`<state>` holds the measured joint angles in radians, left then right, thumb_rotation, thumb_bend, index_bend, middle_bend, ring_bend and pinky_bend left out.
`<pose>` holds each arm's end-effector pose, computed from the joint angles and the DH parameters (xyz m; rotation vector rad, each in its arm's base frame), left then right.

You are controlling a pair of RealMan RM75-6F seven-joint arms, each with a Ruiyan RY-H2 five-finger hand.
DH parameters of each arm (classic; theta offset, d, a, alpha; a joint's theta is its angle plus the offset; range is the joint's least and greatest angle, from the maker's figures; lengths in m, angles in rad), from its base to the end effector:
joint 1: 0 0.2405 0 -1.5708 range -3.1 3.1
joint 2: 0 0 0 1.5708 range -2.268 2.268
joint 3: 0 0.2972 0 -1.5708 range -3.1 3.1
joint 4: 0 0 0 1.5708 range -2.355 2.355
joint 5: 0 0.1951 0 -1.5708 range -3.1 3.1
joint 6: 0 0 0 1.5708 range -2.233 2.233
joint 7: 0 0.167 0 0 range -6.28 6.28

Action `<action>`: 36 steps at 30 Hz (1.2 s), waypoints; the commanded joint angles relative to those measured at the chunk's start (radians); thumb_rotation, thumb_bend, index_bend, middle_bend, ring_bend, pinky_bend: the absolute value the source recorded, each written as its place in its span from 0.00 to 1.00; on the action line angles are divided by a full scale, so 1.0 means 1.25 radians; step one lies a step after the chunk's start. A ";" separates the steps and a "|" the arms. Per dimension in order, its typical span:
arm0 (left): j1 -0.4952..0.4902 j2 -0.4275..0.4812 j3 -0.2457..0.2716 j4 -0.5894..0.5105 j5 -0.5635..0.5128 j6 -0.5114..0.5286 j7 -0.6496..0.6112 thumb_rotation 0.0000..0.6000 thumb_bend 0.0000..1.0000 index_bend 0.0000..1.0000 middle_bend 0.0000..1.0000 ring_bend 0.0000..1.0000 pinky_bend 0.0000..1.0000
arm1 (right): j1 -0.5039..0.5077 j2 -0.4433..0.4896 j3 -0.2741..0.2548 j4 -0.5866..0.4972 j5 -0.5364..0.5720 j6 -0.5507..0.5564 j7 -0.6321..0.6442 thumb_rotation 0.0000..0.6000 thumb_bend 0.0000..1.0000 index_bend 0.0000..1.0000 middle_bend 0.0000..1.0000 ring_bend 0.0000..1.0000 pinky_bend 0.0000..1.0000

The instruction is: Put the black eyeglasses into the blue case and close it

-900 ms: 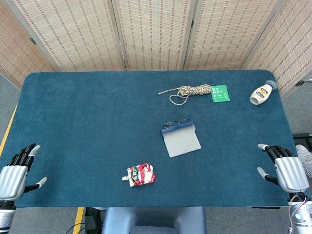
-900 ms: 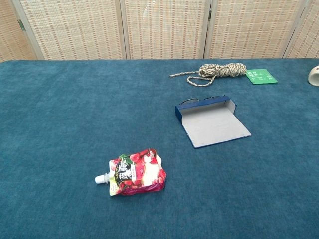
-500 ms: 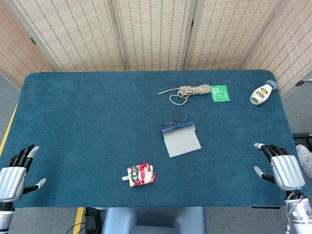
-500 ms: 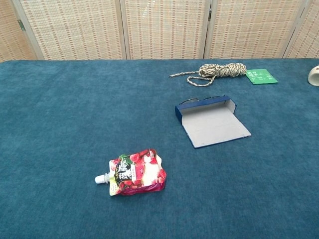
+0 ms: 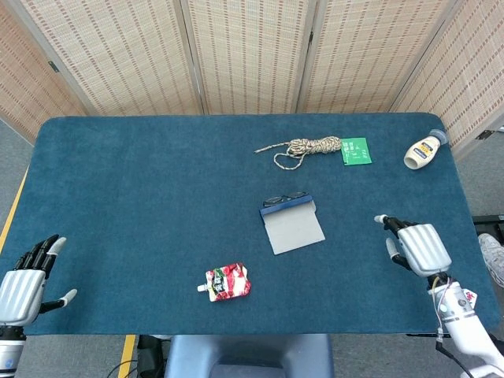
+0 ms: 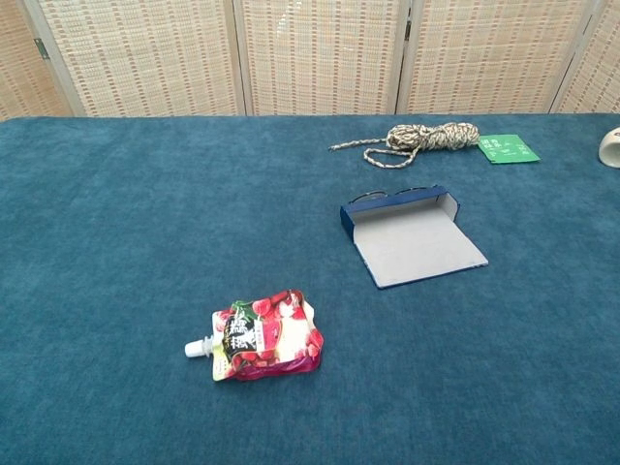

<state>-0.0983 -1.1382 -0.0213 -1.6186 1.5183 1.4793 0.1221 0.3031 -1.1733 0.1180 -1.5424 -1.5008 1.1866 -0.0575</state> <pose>-0.3369 0.2046 0.1766 -1.4600 -0.8367 -0.8329 -0.3104 -0.2895 0.1438 1.6588 -0.8628 0.8603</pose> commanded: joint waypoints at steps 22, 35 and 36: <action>0.005 0.011 0.007 -0.014 -0.012 -0.013 0.009 1.00 0.19 0.08 0.10 0.12 0.23 | 0.341 -0.333 0.084 0.472 0.202 -0.413 0.070 1.00 0.83 0.24 0.41 0.51 0.67; 0.006 0.015 0.006 -0.018 -0.024 -0.020 0.014 1.00 0.19 0.08 0.10 0.12 0.23 | 0.426 -0.444 0.051 0.631 0.113 -0.428 0.183 1.00 0.83 0.24 0.41 0.49 0.67; 0.006 0.015 0.006 -0.018 -0.025 -0.021 0.014 1.00 0.19 0.08 0.10 0.12 0.23 | 0.428 -0.447 0.047 0.635 0.104 -0.422 0.190 1.00 0.83 0.24 0.41 0.49 0.67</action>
<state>-0.0907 -1.1192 -0.0135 -1.6416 1.4866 1.4536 0.1395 0.8292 -1.7210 0.1880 -0.7611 -1.3540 0.6475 0.1673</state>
